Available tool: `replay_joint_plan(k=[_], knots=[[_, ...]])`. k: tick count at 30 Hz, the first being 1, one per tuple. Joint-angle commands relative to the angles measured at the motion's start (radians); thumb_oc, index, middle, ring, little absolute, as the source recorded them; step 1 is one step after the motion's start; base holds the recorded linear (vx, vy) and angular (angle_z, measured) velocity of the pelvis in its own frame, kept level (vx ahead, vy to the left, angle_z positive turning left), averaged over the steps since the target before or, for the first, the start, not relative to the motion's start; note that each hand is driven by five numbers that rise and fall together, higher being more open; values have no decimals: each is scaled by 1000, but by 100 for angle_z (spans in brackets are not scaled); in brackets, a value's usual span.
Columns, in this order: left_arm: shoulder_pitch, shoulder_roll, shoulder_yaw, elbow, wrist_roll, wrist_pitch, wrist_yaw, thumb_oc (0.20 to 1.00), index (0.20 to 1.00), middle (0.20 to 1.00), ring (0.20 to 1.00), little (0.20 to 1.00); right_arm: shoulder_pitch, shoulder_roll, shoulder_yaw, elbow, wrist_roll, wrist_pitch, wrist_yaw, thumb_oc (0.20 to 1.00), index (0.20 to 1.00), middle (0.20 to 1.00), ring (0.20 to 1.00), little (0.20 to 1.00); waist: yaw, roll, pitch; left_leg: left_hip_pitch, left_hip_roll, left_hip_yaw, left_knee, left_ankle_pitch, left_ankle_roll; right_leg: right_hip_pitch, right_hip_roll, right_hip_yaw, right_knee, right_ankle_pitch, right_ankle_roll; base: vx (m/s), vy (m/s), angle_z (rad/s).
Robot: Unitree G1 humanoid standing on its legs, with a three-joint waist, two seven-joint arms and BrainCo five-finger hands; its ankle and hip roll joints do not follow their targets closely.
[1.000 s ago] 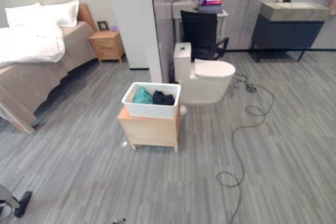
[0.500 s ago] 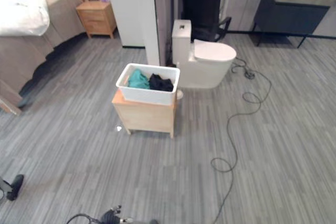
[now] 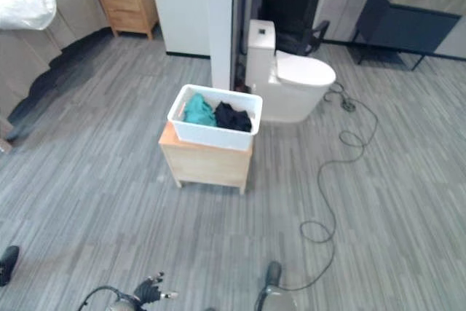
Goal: Grab the laundry basket,head to the washer,open it,put in the laundry and shut it.
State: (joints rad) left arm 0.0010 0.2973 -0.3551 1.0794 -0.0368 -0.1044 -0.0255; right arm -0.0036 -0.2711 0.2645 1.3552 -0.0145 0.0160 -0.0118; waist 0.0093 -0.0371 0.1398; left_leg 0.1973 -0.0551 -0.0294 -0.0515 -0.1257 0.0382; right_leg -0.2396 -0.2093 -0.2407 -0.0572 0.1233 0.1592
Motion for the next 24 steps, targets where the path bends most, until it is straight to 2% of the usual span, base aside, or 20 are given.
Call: replay_joint_plan(k=[1,3,4,5,6,7,8,9,10,11,12,14,15,17,18,20,23,24], knots=[[-6,12,-12,-36,22,-27,-11,1000,1000,1000,1000,1000,-19,-34,-18,19,18,-8,2,1000,1000,1000,1000,1000,-8,-5,-20,41,63,-1,42,-120,-43,21,-13,-19,50,47,30,467,-254,22],[-14,8,-20,-27,27,-24,-11,1000,1000,1000,1000,1000,-4,-38,-27,1,31,-15,1,1000,1000,1000,1000,1000,-34,-5,-33,49,105,11,100,-151,-64,12,11,-11,102,20,6,326,-217,55],[-26,3,-20,-4,26,-24,-2,1000,1000,1000,1000,1000,-3,-39,-25,-5,42,-21,-5,1000,1000,1000,1000,1000,-49,1,-43,35,133,16,148,-132,-81,12,36,-6,127,-3,-10,399,-351,69],[-33,2,-15,2,8,-20,3,1000,1000,1000,1000,1000,2,-39,-28,-16,68,-27,-12,1000,1000,1000,1000,1000,-47,-2,-42,-83,183,39,410,-3,-117,61,85,-20,138,-47,-63,308,-296,62],[-33,3,-15,2,8,-20,3,1000,1000,1000,1000,1000,2,-38,-28,-16,68,-27,-12,1000,1000,1000,1000,1000,-50,-5,-46,-92,180,36,414,-1,-116,57,82,-22,137,-45,-63,331,-422,42],[-22,10,10,-24,-19,-12,4,1000,1000,1000,1000,1000,-6,-45,-15,-44,83,-34,-20,1000,1000,1000,1000,1000,-26,-16,-20,-199,214,40,669,95,-107,118,132,-31,120,-75,-109,122,-217,13],[-23,10,11,-24,-19,-11,4,1000,1000,1000,1000,1000,-6,-44,-15,-44,83,-33,-20,1000,1000,1000,1000,1000,-29,-18,-22,-205,211,37,671,97,-106,115,129,-32,119,-73,-109,269,-395,-64],[-33,12,21,-25,-19,-11,21,1000,1000,1000,1000,1000,-19,-52,3,-74,81,-34,-26,1000,1000,1000,1000,1000,-11,-32,-4,-270,229,27,789,127,-86,155,173,-6,93,-96,-135,234,-239,-91],[-35,14,21,-35,-23,-13,27,1000,1000,1000,1000,1000,-21,-58,9,-89,77,-36,-33,1000,1000,1000,1000,1000,-5,-33,1,-300,243,24,790,119,-88,177,186,4,87,-114,-132,186,-239,-84],[-36,14,21,-36,-23,-12,28,1000,1000,1000,1000,1000,-21,-59,8,-91,77,-35,-33,1000,1000,1000,1000,1000,-6,-41,3,-313,237,29,797,129,-82,171,178,-1,85,-105,-138,115,-114,-34],[-40,17,24,-56,-30,-13,35,1000,1000,1000,1000,1000,-25,-71,7,-127,76,-38,-41,1000,1000,1000,1000,1000,-1,-50,12,-344,258,44,766,117,-79,188,180,2,77,-110,-137,70,-84,-14],[-44,33,33,-118,-37,-14,47,1000,1000,1000,1000,1000,-19,-100,-2,-232,76,-45,-55,1000,1000,1000,1000,1000,7,-73,25,-376,264,72,626,88,-75,216,179,17,63,-121,-134,216,-67,-8],[-26,55,64,-199,-44,-12,59,1000,1000,1000,1000,1000,11,-147,-46,-389,74,-55,-65,1000,1000,1000,1000,1000,7,-83,24,-371,281,94,400,109,-101,240,178,30,48,-132,-124,256,25,-16],[-3,68,103,-269,-69,-7,71,1000,1000,1000,1000,1000,35,-190,-98,-536,69,-61,-79,1000,1000,1000,1000,1000,17,-82,25,-353,284,73,210,188,-127,263,186,43,45,-146,-118,195,59,-25],[-2,69,102,-269,-69,-6,71,1000,1000,1000,1000,1000,36,-190,-99,-538,69,-59,-79,1000,1000,1000,1000,1000,16,-83,24,-353,281,72,203,194,-126,261,184,42,45,-145,-118,147,48,-36],[48,54,162,-348,-98,-4,86,1000,1000,1000,1000,1000,72,-218,-174,-728,57,-70,-92,1000,1000,1000,1000,1000,22,-71,17,-320,289,8,83,225,-144,300,206,74,54,-178,-115,254,75,-62],[65,44,172,-374,-108,1,83,1000,1000,1000,1000,1000,86,-222,-199,-773,54,-72,-94,1000,1000,1000,1000,1000,20,-63,4,-305,290,8,56,233,-146,305,209,74,52,-186,-113,139,56,-70],[93,37,180,-428,-127,10,81,1000,1000,1000,1000,1000,107,-229,-241,-860,45,-71,-103,1000,1000,1000,1000,1000,17,-53,-6,-288,290,39,42,243,-150,312,200,75,60,-195,-114,176,125,-41]])
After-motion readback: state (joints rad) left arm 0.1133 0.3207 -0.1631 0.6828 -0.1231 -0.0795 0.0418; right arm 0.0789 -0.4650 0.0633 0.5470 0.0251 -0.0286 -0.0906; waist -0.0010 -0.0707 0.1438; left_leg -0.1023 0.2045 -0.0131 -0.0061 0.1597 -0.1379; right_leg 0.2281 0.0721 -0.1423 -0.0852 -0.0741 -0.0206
